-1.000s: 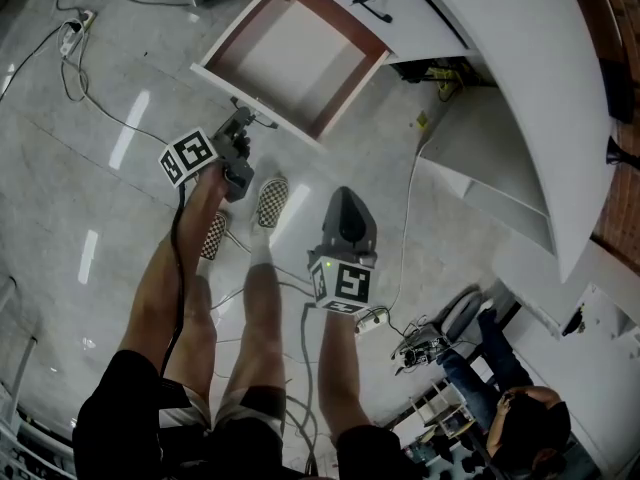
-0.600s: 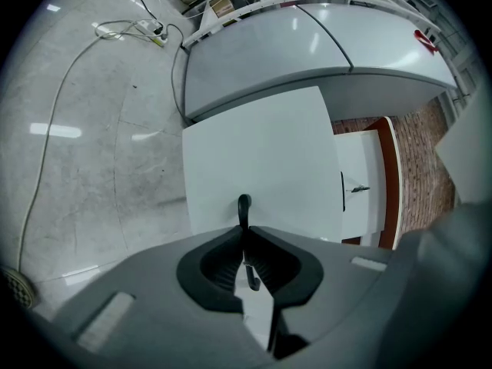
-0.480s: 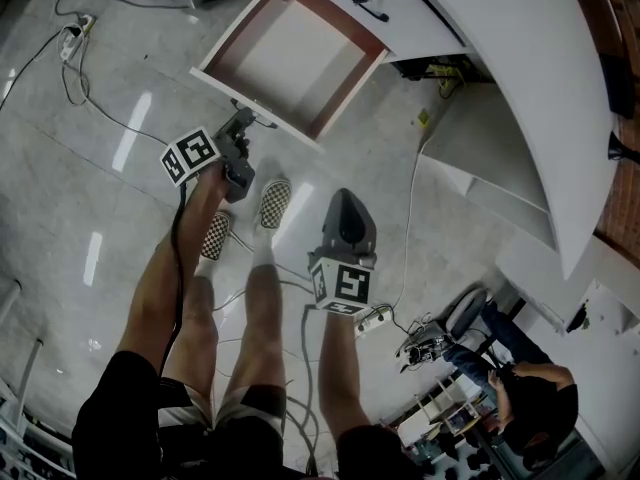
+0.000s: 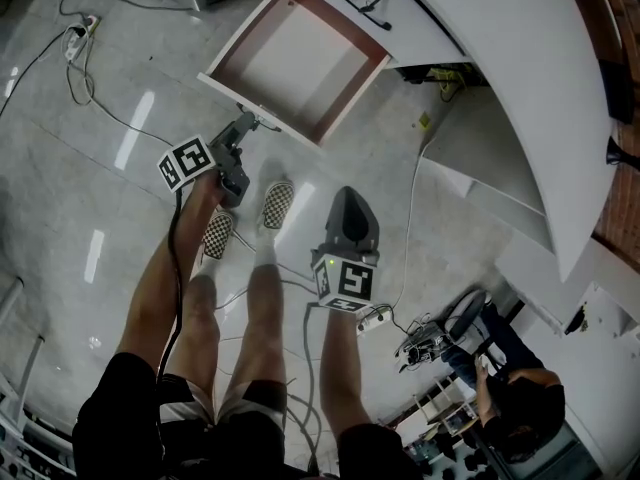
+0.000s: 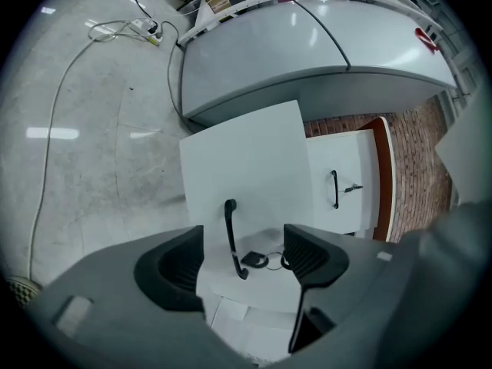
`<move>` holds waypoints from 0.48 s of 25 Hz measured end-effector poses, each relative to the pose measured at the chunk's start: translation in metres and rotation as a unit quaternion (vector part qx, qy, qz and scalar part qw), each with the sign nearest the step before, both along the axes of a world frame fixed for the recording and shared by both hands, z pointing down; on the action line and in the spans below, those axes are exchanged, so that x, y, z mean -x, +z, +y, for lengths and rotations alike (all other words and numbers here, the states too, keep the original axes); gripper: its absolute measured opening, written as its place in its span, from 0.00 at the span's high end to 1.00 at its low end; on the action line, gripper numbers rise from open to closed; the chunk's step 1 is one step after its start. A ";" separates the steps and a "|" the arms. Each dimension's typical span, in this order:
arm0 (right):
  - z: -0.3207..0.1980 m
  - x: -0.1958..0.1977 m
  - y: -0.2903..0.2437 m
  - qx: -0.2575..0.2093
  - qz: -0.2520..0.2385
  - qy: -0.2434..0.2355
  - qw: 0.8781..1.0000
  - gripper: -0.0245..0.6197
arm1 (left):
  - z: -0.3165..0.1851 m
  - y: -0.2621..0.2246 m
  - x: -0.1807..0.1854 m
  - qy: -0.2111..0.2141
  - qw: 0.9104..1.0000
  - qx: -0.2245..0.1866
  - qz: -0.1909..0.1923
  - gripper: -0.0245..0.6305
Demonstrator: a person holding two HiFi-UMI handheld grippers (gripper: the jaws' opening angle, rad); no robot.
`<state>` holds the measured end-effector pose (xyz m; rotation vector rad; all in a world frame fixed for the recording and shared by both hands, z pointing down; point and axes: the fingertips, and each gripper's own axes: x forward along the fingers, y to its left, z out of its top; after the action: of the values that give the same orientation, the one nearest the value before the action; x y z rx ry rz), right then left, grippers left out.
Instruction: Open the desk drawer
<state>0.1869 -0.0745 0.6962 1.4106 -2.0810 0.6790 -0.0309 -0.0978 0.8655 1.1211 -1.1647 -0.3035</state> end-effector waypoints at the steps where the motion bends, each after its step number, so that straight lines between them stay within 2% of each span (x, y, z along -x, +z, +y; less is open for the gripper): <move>1: -0.001 0.002 -0.002 -0.001 0.000 -0.001 1.000 0.95 | 0.000 -0.003 0.001 0.002 1.000 0.000 -0.002 0.46; 7: -0.009 0.006 -0.026 -0.004 0.007 -0.001 1.000 0.95 | -0.001 -0.036 0.003 0.029 0.999 -0.005 -0.013 0.47; 12: -0.025 0.006 -0.068 -0.018 0.009 0.004 1.000 0.95 | -0.015 -0.093 0.012 0.069 0.996 -0.024 -0.058 0.47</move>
<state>0.1805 -0.0990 0.6287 1.4407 -2.0833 0.6340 -0.0434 -0.1131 0.7723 1.2691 -1.1790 -0.1620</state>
